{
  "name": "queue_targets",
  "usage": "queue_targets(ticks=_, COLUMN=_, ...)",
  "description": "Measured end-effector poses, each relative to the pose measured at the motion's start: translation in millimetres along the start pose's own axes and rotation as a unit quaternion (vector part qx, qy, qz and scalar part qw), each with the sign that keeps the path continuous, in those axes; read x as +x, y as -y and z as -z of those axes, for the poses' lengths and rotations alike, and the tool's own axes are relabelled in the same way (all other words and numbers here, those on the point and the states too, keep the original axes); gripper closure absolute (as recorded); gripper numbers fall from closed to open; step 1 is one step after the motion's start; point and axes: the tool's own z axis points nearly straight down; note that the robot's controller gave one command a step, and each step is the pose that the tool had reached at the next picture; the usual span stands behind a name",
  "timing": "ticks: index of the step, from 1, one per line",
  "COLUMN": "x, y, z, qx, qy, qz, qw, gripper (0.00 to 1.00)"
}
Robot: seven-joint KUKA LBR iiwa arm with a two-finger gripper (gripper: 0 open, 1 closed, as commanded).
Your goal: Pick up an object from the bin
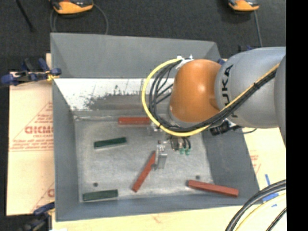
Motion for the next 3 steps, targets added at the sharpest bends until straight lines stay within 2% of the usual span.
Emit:
queue_targets(ticks=1, x=1.0, y=7.8, z=-95.2, qx=0.0, qy=-0.0034, qz=0.14, qw=0.9901, gripper=0.0)
queue_targets(ticks=2, x=-0.1, y=7.4, z=-93.5, qx=0.0, qy=-0.0017, qz=0.139, qw=0.9904, gripper=1.0)
queue_targets(ticks=3, x=-9.6, y=10.3, z=91.2, qx=0.001, qy=0.0025, qz=0.13, qw=0.9915, gripper=1.0)
